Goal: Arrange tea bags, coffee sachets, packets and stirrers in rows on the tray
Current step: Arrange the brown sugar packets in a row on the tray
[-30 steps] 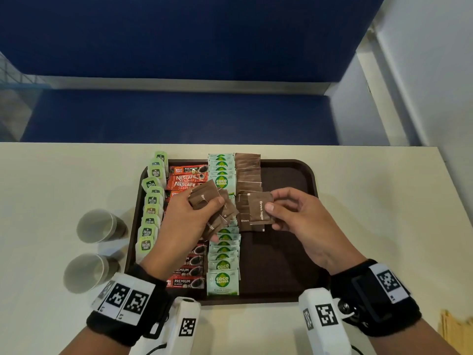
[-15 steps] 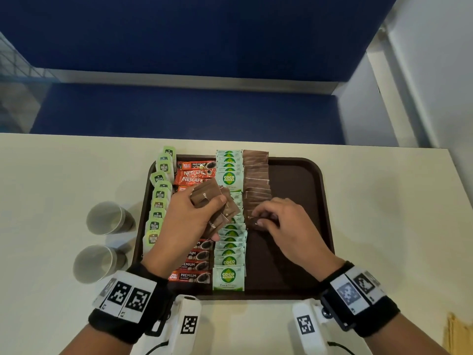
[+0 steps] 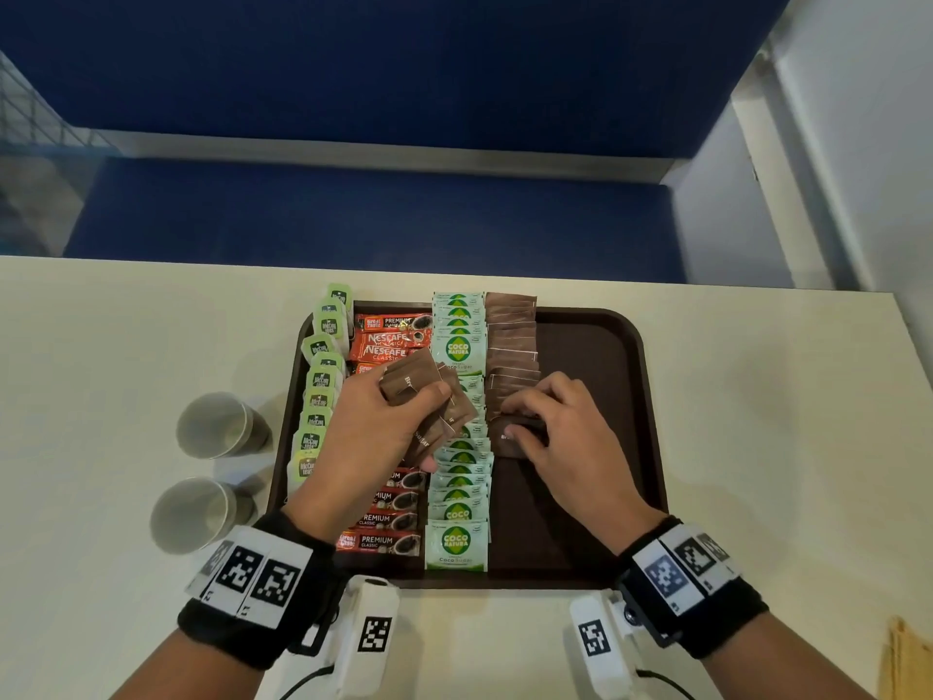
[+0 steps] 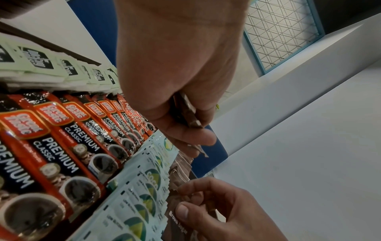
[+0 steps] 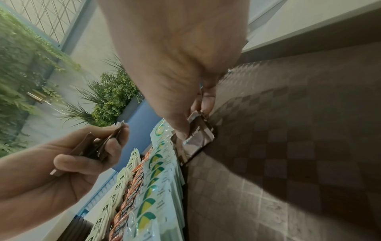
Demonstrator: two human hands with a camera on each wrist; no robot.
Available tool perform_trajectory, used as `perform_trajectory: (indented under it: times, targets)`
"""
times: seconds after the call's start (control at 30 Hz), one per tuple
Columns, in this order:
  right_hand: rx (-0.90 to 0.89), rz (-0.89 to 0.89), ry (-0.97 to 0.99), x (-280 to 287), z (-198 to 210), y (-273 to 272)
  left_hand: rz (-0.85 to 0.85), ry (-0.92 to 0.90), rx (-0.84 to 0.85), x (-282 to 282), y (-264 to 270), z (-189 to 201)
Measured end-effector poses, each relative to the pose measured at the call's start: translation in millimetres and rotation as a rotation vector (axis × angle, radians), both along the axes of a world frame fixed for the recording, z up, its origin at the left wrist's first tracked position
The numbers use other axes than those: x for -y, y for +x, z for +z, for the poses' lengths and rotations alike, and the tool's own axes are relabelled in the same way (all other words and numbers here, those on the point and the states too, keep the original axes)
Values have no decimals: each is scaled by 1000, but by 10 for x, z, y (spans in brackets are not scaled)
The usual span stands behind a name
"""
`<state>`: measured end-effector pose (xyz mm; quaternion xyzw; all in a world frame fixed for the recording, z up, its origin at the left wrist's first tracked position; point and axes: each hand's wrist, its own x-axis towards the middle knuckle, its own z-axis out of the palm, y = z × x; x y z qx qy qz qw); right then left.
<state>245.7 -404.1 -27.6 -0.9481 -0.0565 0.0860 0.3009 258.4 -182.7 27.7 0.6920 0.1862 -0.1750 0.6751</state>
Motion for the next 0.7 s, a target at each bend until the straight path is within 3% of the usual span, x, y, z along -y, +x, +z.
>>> perform_trajectory:
  times: [0.07, 0.17, 0.33, 0.53, 0.7]
  targets:
    - [33, -41, 18, 4, 37, -9, -5, -2, -4, 8, 3, -9]
    - [66, -184, 261, 2, 175, 1, -22, -8, -13, 44, 3, -13]
    - [-302, -305, 764, -128, 608, -21, -98, -71, -13, 224, -12, 51]
    - [-432, -398, 873, -45, 707, -19, -152, -109, 6, 337, -15, 107]
    - [-428, -441, 856, 34, 667, -52, -166, -55, 27, 341, -44, 83]
